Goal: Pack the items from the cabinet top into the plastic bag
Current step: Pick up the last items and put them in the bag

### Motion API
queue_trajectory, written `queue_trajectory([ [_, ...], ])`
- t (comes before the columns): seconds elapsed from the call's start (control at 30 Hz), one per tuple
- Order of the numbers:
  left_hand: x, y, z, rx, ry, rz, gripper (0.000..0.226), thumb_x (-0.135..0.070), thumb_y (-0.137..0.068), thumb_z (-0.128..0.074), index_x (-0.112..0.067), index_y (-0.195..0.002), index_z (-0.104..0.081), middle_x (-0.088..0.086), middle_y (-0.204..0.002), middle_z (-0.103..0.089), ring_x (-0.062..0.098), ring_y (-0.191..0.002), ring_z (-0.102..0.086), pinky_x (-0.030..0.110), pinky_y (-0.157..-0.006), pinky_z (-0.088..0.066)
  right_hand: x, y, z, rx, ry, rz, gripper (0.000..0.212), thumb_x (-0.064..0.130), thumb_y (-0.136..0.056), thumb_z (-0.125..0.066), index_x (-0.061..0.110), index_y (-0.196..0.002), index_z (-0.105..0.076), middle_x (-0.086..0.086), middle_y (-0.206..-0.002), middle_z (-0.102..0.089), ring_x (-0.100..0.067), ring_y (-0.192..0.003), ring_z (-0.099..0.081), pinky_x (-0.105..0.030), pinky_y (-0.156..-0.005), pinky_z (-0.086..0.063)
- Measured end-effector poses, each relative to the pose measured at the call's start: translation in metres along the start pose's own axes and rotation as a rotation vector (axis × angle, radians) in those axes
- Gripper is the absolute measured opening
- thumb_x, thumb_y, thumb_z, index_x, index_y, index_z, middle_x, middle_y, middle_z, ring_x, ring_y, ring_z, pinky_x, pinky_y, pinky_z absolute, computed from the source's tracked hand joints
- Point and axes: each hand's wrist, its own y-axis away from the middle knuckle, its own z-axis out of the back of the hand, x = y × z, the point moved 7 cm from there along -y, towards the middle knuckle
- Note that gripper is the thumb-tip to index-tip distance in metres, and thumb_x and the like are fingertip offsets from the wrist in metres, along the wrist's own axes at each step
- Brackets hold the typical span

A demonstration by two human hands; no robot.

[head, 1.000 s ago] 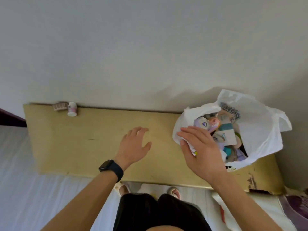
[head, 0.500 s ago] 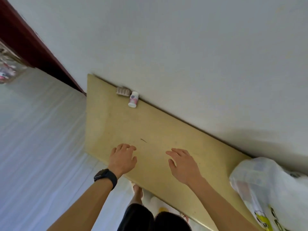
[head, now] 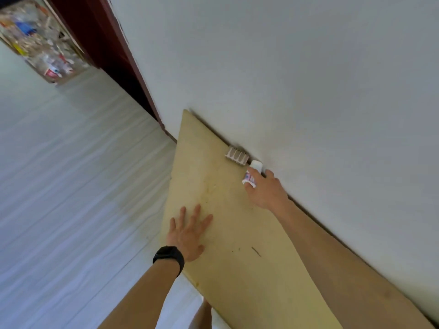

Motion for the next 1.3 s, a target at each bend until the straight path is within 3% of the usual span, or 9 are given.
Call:
queue_trajectory([
  [0.17, 0.004, -0.001, -0.011, -0.02, 0.024, -0.035, 0.096, -0.06, -0.092, -0.048, -0.049, -0.141, 0.034, -0.002, -0.153, 0.043, 0.039, -0.143, 0.032, 0.061, -0.119, 0.004, -0.005, -0.032, -0.034, 0.048, -0.005, -0.047, 0.046, 0.05, -0.093, -0.034, 0.035, -0.135, -0.041, -0.02, -0.133, -0.044, -0.037, -0.115, -0.048, -0.041, -0.098, -0.043],
  [0.33, 0.005, -0.004, -0.009, -0.003, 0.012, -0.059, 0.097, -0.061, -0.092, -0.049, -0.048, -0.144, 0.032, 0.0, -0.154, 0.042, 0.041, -0.142, 0.032, 0.061, -0.119, 0.005, -0.036, 0.009, -0.061, 0.033, -0.099, -0.153, 0.03, 0.038, -0.097, -0.046, 0.03, -0.126, -0.046, -0.015, -0.117, -0.039, -0.033, -0.1, -0.05, -0.038, -0.087, -0.047],
  [0.5, -0.005, -0.018, 0.032, -0.133, 0.057, -0.072, 0.079, -0.056, -0.093, -0.048, -0.044, -0.154, 0.0, 0.007, -0.164, 0.001, 0.038, -0.147, -0.007, 0.05, -0.12, -0.012, -0.068, 0.058, -0.082, 0.05, -0.118, -0.237, 0.032, 0.036, -0.098, -0.046, 0.03, -0.13, -0.043, -0.007, -0.108, -0.033, -0.026, -0.084, -0.049, -0.038, -0.082, -0.051],
  [0.6, -0.021, -0.052, 0.086, -0.273, 0.136, -0.085, 0.082, -0.051, -0.091, -0.054, -0.038, -0.155, -0.004, 0.009, -0.161, -0.012, 0.033, -0.143, -0.023, 0.045, -0.116, -0.024, -0.077, 0.068, -0.086, 0.079, -0.143, -0.272, 0.031, 0.042, -0.099, -0.042, 0.033, -0.129, -0.043, -0.004, -0.111, -0.033, -0.025, -0.09, -0.052, -0.036, -0.084, -0.05],
  [0.73, -0.049, -0.105, 0.157, -0.383, 0.096, -0.117, 0.085, -0.05, -0.089, -0.059, -0.039, -0.154, -0.005, 0.009, -0.164, -0.003, 0.036, -0.148, -0.015, 0.048, -0.119, -0.022, -0.078, 0.065, -0.088, 0.08, -0.187, -0.286, 0.033, 0.045, -0.1, -0.036, 0.036, -0.131, -0.04, -0.005, -0.116, -0.035, -0.026, -0.103, -0.054, -0.037, -0.089, -0.048],
  [0.9, -0.071, -0.149, 0.178, -0.279, 0.023, -0.154, 0.077, -0.047, -0.088, -0.061, -0.044, -0.151, -0.017, -0.003, -0.164, 0.006, 0.033, -0.147, -0.019, 0.049, -0.116, -0.029, -0.077, 0.065, -0.086, 0.102, -0.17, -0.287, 0.03, 0.047, -0.101, -0.034, 0.036, -0.128, -0.04, -0.007, -0.119, -0.037, -0.026, -0.103, -0.052, -0.04, -0.089, -0.05],
  [0.97, -0.071, -0.153, 0.171, -0.258, 0.023, -0.169, 0.071, -0.043, -0.089, -0.061, -0.041, -0.149, -0.022, -0.003, -0.162, -0.006, 0.031, -0.14, -0.03, 0.046, -0.109, -0.037, -0.079, 0.065, -0.085, 0.13, -0.16, -0.295, 0.031, 0.048, -0.101, -0.031, 0.037, -0.128, -0.039, -0.008, -0.122, -0.037, -0.026, -0.104, -0.052, -0.041, -0.089, -0.05],
  [1.13, -0.062, -0.136, 0.151, -0.286, -0.082, -0.183, 0.045, -0.036, -0.092, -0.061, -0.032, -0.134, -0.044, 0.003, -0.129, -0.045, 0.028, -0.111, -0.048, 0.037, -0.083, -0.05, -0.087, 0.067, -0.082, 0.191, -0.185, -0.309, 0.035, 0.046, -0.104, -0.024, 0.035, -0.133, -0.04, -0.011, -0.121, -0.04, -0.025, -0.091, -0.053, -0.036, -0.083, -0.047],
  [1.3, -0.069, -0.098, 0.141, -0.182, 0.251, -0.18, 0.043, -0.051, -0.088, -0.063, -0.035, -0.124, -0.048, -0.001, -0.107, -0.051, 0.02, -0.091, -0.059, 0.035, -0.081, -0.052, -0.105, 0.106, -0.054, -0.031, -0.704, -0.353, 0.036, 0.029, -0.104, -0.036, 0.035, -0.139, -0.039, -0.008, -0.095, -0.056, -0.02, -0.066, -0.055, -0.041, -0.07, -0.052],
])
